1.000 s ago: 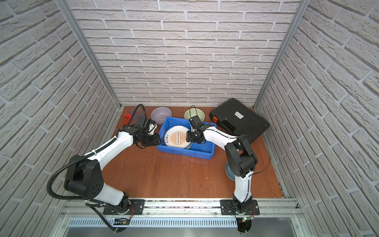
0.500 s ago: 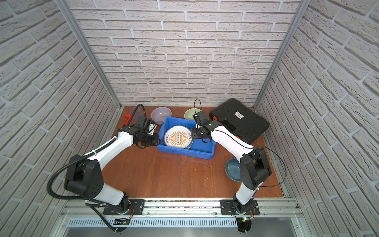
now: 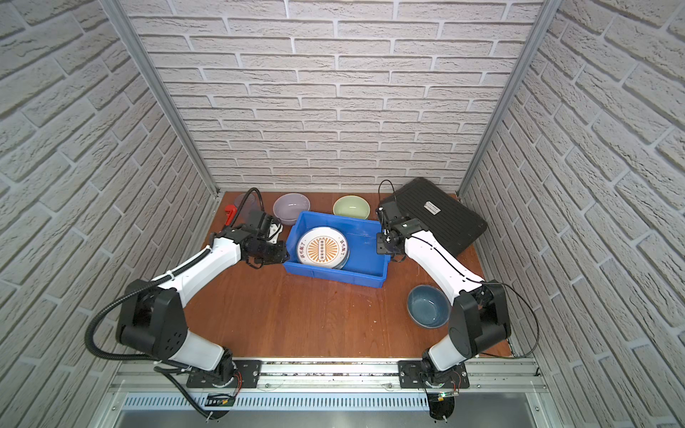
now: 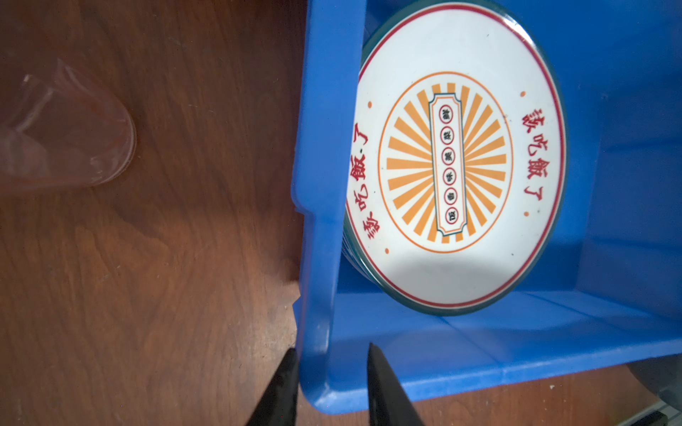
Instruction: Place the mixed dishes into the plastic bin
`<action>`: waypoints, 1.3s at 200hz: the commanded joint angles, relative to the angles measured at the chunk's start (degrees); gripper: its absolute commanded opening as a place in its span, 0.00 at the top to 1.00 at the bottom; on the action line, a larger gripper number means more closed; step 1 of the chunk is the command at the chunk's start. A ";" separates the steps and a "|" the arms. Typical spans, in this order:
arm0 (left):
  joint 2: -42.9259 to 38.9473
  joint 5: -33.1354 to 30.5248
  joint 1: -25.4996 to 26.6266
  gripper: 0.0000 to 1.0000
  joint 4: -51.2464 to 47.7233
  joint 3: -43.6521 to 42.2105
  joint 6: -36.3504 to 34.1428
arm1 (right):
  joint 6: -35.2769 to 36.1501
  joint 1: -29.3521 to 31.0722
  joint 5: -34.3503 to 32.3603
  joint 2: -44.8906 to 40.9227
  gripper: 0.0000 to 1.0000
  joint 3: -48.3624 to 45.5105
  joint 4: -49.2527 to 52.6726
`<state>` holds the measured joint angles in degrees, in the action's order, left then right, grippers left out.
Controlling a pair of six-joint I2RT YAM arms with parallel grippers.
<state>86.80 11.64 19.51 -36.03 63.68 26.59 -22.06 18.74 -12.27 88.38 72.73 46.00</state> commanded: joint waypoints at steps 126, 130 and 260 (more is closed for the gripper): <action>-1.69 0.80 2.03 0.82 -0.16 -3.03 -0.33 | -4.65 -0.32 10.87 -2.32 0.63 -13.78 -7.55; -1.60 0.83 2.14 0.83 -0.08 -3.06 -0.31 | -4.65 -0.29 10.94 -2.33 0.65 -13.90 -7.53; -15.91 -2.05 8.08 0.90 -3.56 -15.71 8.33 | -0.64 3.32 14.93 -6.05 0.92 -15.42 -2.93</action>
<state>74.59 8.91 24.84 -35.70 52.01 31.46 -25.89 19.22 -1.72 85.43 57.39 42.33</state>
